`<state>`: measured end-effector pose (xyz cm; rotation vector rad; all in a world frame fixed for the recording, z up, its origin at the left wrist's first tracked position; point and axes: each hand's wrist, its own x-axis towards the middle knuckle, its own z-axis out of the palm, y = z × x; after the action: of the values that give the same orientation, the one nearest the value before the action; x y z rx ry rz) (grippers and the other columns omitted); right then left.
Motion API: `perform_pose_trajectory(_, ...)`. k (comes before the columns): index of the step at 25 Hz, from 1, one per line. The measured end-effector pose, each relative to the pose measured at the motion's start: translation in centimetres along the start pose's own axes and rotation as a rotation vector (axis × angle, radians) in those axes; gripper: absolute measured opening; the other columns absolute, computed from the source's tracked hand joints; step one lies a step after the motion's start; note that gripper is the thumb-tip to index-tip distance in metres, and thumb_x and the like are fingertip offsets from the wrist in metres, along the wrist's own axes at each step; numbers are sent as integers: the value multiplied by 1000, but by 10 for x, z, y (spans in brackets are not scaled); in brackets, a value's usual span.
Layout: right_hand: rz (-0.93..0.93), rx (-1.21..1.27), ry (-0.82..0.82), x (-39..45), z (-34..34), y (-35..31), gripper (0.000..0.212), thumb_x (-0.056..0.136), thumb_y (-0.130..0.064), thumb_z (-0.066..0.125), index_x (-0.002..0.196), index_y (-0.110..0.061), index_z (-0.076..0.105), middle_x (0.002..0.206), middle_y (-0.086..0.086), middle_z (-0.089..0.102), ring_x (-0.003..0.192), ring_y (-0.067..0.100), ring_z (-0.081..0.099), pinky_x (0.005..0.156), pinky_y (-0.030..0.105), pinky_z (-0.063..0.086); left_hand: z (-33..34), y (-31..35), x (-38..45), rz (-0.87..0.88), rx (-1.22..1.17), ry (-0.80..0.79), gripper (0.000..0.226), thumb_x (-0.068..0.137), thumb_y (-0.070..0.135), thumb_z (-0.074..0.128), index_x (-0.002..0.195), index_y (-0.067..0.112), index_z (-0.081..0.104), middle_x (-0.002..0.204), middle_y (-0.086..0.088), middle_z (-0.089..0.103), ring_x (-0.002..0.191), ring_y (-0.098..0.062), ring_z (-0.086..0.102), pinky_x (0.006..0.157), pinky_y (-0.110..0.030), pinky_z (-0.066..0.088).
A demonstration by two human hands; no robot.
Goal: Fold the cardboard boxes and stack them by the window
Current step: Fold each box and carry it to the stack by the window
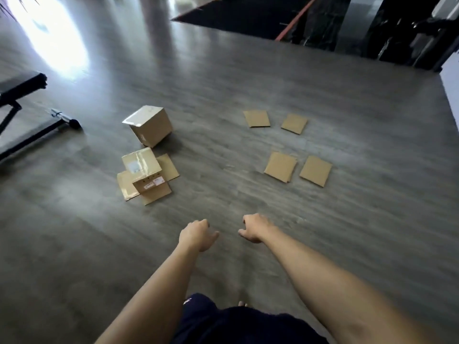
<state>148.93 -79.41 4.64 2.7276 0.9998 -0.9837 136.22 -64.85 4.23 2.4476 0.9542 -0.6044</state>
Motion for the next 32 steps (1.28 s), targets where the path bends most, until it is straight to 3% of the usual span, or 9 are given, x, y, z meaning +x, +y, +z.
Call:
perform_pose_trajectory(8, -32, -21, -23, 189, -115, -30, 53, 93, -54, 55, 131, -18, 57, 133, 13, 59, 120, 33, 58, 96, 39, 49, -98, -7, 179, -36, -14, -19, 46, 93, 49, 55, 123, 16, 62, 125, -9, 64, 117, -28, 60, 98, -37, 50)
perform_pose_trajectory(16, -48, -8, 40, 355, -261, -105, 52, 93, -54, 55, 135, -23, 55, 136, 9, 60, 124, 29, 57, 98, 36, 46, -243, -35, 358, -31, -44, -1, 51, 93, 50, 56, 127, 13, 59, 129, -12, 62, 122, -31, 57, 102, -40, 47)
perform_pose_trajectory(22, -122, -79, -56, 463, -320, -140, 51, 92, -55, 56, 132, -22, 57, 135, 8, 61, 123, 29, 57, 97, 35, 47, -299, -50, 452, -99, -77, -15, 48, 92, 51, 56, 124, 16, 61, 125, -10, 64, 120, -30, 59, 99, -41, 49)
perform_pose_trajectory(26, -191, -137, -70, 552, -362, -156, 52, 91, -55, 56, 131, -24, 58, 135, 8, 60, 124, 29, 57, 97, 34, 46, -328, -56, 516, -194, -115, 1, 50, 94, 52, 55, 126, 14, 58, 126, -10, 62, 119, -29, 58, 99, -41, 49)
perform_pose_trajectory(32, -393, -297, -181, 680, -437, -216, 52, 91, -56, 52, 131, -23, 56, 132, 3, 61, 121, 26, 58, 93, 34, 47, -381, -71, 593, -471, -261, 37, 51, 94, 55, 52, 127, 15, 56, 131, -10, 59, 123, -30, 54, 100, -41, 46)
